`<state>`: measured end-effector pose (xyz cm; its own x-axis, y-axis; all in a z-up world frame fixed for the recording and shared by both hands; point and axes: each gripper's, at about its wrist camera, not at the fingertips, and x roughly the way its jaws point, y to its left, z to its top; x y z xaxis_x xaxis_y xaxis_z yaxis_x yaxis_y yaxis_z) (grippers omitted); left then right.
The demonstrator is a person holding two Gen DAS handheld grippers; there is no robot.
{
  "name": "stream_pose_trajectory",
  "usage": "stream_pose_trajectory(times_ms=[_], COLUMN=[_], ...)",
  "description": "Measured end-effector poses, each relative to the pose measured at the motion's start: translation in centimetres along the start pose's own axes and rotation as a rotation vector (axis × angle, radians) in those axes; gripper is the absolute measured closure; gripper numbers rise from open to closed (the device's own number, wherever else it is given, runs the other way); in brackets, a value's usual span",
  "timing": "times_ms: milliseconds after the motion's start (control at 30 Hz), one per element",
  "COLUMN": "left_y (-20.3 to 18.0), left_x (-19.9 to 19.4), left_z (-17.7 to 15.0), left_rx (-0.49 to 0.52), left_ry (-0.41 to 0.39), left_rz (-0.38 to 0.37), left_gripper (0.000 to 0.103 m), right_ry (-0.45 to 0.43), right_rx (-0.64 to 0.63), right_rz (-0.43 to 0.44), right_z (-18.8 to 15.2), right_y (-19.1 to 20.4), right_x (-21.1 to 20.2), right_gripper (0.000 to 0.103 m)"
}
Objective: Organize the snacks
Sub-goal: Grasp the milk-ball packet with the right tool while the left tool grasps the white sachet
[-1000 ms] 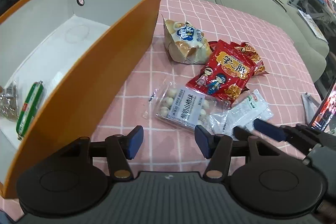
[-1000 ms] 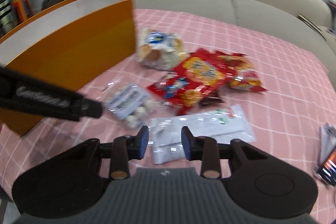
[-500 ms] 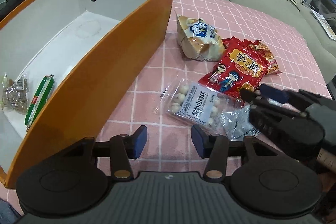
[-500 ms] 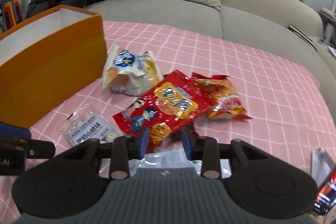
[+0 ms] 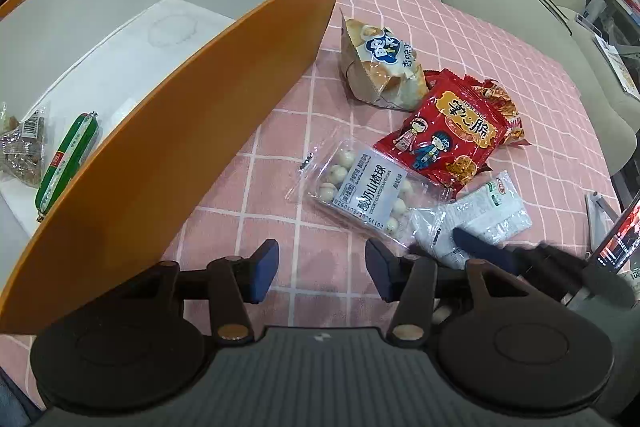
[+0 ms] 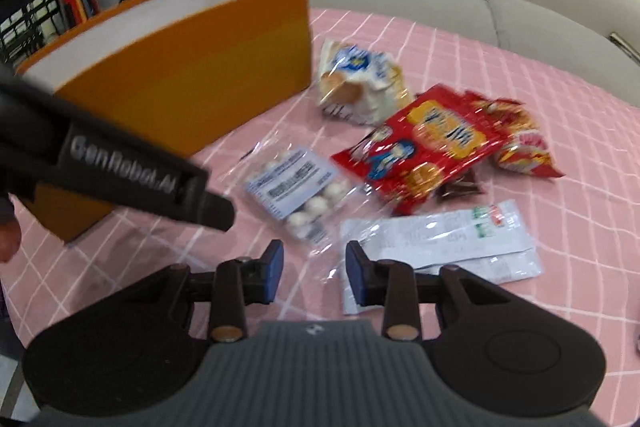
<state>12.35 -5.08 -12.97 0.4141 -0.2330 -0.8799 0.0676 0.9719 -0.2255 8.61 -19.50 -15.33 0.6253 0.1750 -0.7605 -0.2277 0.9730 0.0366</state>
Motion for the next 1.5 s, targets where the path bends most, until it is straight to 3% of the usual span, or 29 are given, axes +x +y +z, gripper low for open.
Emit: stream_pose_trajectory(times_ms=[67,133,167,233,300,333,500,667,933,1233,1367,1500], left_y=[0.0,-0.1,-0.1,0.0,-0.1,-0.1,-0.2,-0.1,0.6,-0.4,-3.0,-6.5], left_x=[0.1,0.0,0.0,-0.2,-0.3,-0.3,-0.3,-0.2,-0.6,-2.1,-0.9,0.3], left_z=[-0.1,-0.1,-0.1,-0.1,-0.1,-0.1,-0.2,-0.2,-0.2,-0.4,-0.5,-0.8], left_rx=[-0.001,-0.004,-0.004,-0.002,0.004,0.011,0.033,0.039,0.039,0.115,0.255,0.437], left_ry=[0.003,0.003,0.001,-0.001,0.001,0.004,0.003,0.011,-0.014,-0.084,-0.065,-0.084], left_rz=[0.001,0.001,0.004,0.010,0.019,0.026,0.035,0.034,-0.004,-0.158,-0.177,-0.185], left_gripper=[0.044,0.044,0.044,0.044,0.044,0.044,0.044,0.044,0.044,0.044,0.038,0.033], right_ry=[-0.016,-0.017,-0.006,0.014,0.007,-0.002,0.013,0.051,0.066,0.004,0.016,0.085], right_rx=[0.005,-0.007,-0.027,-0.095,-0.190,-0.249,-0.389,-0.383,-0.296,-0.106,-0.012,0.057], right_rz=[-0.011,-0.006,0.020,0.094,0.159,0.180,0.215,0.243,0.213,0.057,-0.077,-0.196], right_z=[0.6,1.3,1.5,1.9,2.1,2.2,2.7,3.3,2.7,1.4,0.6,-0.7], right_y=[-1.1,-2.0,-2.2,-2.4,-1.9,-1.6,-0.7,-0.5,0.5,-1.3,-3.4,-6.3], right_x=[-0.1,0.4,0.7,1.6,2.0,2.2,4.2,5.8,5.0,-0.8,-2.9,-3.4], right_gripper=[0.072,0.064,0.055,0.050,0.036,0.034,0.034,0.034,0.046,0.046,0.046,0.046])
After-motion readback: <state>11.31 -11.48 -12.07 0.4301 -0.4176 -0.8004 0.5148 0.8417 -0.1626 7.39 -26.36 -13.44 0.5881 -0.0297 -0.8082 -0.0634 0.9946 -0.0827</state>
